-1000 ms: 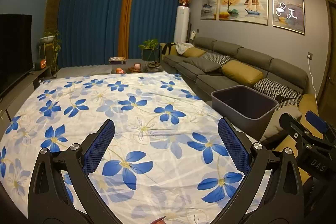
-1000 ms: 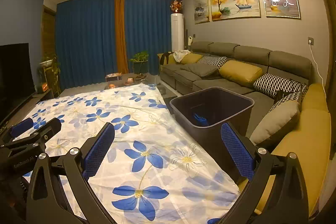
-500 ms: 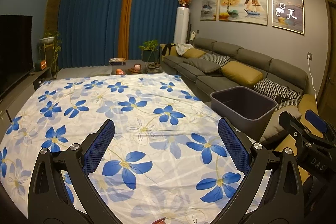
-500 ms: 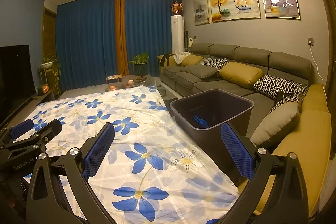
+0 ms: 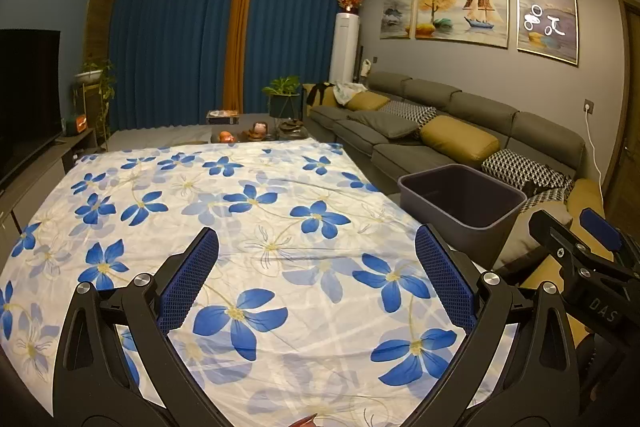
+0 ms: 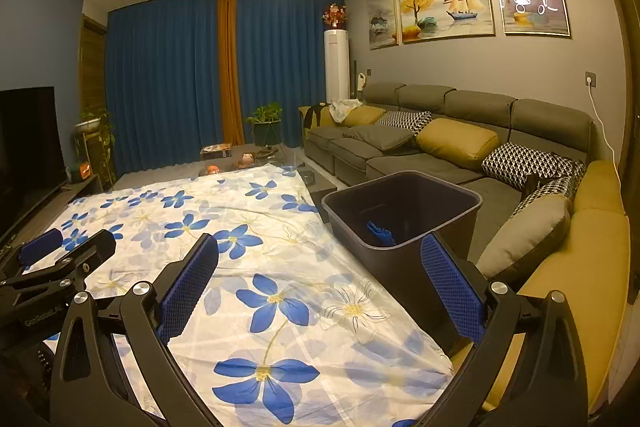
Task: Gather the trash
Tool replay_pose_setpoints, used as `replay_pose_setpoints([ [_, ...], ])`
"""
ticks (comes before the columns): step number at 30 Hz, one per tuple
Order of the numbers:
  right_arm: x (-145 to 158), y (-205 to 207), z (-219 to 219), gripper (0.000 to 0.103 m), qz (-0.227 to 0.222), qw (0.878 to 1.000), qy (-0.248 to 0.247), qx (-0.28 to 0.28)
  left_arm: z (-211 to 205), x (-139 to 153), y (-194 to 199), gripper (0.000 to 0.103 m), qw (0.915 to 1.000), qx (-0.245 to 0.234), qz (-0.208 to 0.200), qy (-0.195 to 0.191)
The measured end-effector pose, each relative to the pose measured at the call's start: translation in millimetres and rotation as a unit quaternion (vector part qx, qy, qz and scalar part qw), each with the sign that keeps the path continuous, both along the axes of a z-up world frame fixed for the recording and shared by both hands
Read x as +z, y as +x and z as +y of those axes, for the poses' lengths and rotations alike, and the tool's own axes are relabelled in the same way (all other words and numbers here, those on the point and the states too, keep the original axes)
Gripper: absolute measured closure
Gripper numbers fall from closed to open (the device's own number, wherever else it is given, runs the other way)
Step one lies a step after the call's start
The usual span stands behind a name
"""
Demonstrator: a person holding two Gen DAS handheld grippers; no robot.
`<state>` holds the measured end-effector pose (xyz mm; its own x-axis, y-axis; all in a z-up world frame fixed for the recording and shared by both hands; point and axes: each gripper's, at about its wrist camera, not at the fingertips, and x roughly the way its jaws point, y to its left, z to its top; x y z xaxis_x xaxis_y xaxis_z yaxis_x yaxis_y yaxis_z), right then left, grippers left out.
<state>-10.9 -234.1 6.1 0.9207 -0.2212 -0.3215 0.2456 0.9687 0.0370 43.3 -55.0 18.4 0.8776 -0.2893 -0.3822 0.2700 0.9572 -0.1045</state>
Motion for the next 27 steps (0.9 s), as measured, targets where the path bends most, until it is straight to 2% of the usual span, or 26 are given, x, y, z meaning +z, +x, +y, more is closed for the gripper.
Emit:
replay_pose_setpoints([
  [27, 0.7, -2.6, -3.8, 0.006, -0.001, 1.000, 0.004, -0.002, -3.5, 0.0, 0.1, 0.006, 1.0000, -0.002, 0.003, 0.001],
])
